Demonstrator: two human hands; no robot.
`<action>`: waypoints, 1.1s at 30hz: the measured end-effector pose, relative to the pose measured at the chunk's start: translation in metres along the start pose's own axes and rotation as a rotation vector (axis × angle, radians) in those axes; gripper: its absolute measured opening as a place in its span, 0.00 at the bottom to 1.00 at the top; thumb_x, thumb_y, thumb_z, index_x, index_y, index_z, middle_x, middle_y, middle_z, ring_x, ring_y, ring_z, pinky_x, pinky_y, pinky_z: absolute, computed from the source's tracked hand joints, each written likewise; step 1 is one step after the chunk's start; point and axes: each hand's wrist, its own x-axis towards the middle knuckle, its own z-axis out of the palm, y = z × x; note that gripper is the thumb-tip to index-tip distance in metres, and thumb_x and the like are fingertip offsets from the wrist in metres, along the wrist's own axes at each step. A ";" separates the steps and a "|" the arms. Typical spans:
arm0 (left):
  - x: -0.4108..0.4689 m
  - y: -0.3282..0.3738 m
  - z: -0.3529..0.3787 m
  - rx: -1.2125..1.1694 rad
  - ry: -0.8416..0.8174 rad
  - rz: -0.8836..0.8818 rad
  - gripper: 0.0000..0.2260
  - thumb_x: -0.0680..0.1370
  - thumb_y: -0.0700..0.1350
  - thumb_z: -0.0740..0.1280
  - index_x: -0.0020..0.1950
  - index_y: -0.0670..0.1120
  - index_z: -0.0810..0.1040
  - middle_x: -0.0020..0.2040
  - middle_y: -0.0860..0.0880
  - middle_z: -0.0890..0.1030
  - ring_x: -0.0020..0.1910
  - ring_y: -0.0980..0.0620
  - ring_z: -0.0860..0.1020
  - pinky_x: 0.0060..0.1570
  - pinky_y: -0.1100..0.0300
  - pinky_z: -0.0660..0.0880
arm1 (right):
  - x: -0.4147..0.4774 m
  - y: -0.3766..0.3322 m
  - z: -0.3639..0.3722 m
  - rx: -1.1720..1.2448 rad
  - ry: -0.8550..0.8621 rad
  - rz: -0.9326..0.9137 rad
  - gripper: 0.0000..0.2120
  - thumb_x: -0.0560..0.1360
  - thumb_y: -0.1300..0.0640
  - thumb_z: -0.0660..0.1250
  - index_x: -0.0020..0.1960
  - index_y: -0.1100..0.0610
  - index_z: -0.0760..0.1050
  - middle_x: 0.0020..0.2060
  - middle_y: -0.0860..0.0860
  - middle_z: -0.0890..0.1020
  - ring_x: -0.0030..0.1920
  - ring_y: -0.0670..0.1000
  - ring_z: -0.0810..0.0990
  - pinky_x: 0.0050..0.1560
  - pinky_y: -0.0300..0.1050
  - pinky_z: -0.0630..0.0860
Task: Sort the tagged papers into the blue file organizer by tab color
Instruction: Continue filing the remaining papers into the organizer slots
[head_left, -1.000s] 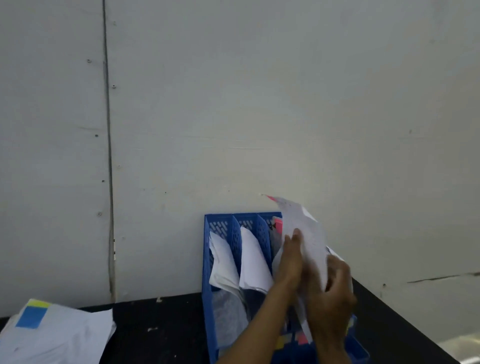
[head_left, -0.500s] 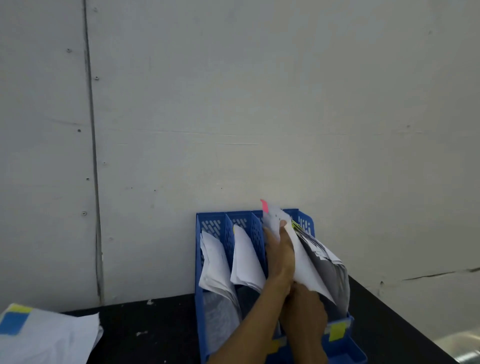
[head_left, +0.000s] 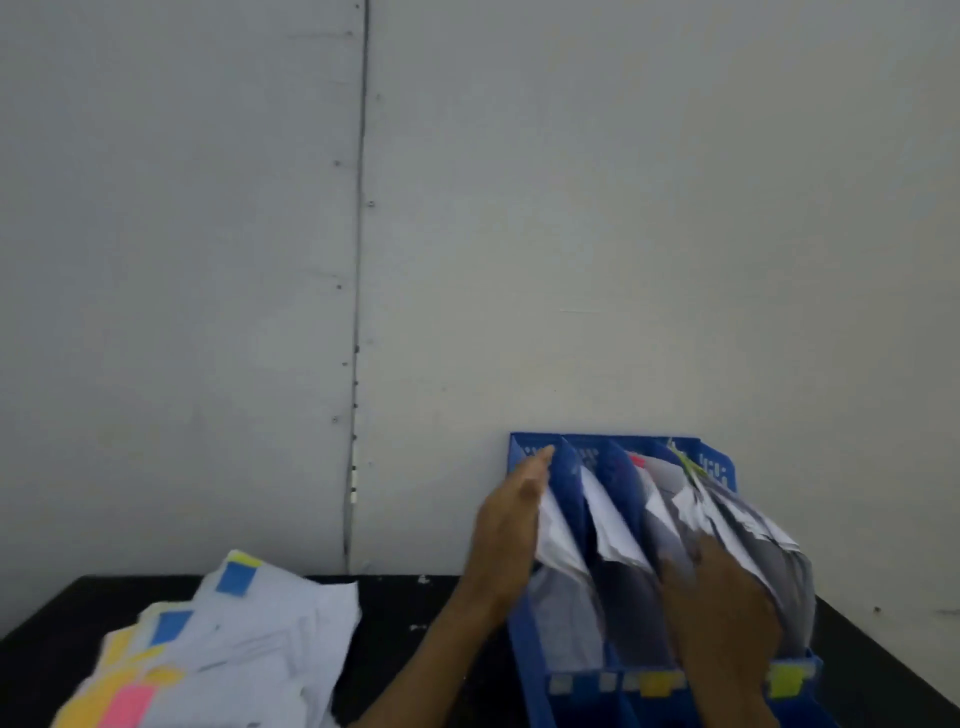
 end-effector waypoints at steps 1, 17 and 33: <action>-0.007 -0.004 -0.024 0.065 0.066 0.011 0.14 0.80 0.53 0.58 0.64 0.56 0.74 0.63 0.60 0.77 0.62 0.65 0.74 0.63 0.69 0.69 | -0.009 -0.010 -0.006 0.053 0.048 -0.047 0.16 0.77 0.47 0.64 0.61 0.53 0.75 0.53 0.54 0.82 0.52 0.58 0.79 0.49 0.49 0.73; -0.212 -0.045 -0.308 1.202 0.569 -0.695 0.18 0.78 0.53 0.65 0.67 0.49 0.74 0.60 0.47 0.75 0.61 0.46 0.73 0.60 0.48 0.71 | -0.297 -0.153 0.148 0.041 -0.698 -0.149 0.35 0.70 0.32 0.65 0.71 0.48 0.64 0.67 0.46 0.71 0.67 0.49 0.71 0.63 0.46 0.70; -0.213 -0.037 -0.314 0.923 0.860 -0.458 0.06 0.78 0.41 0.66 0.54 0.46 0.81 0.52 0.44 0.82 0.52 0.45 0.78 0.56 0.47 0.73 | -0.300 -0.138 0.154 0.411 -0.603 0.027 0.29 0.68 0.47 0.76 0.64 0.52 0.71 0.51 0.46 0.78 0.47 0.45 0.77 0.47 0.36 0.76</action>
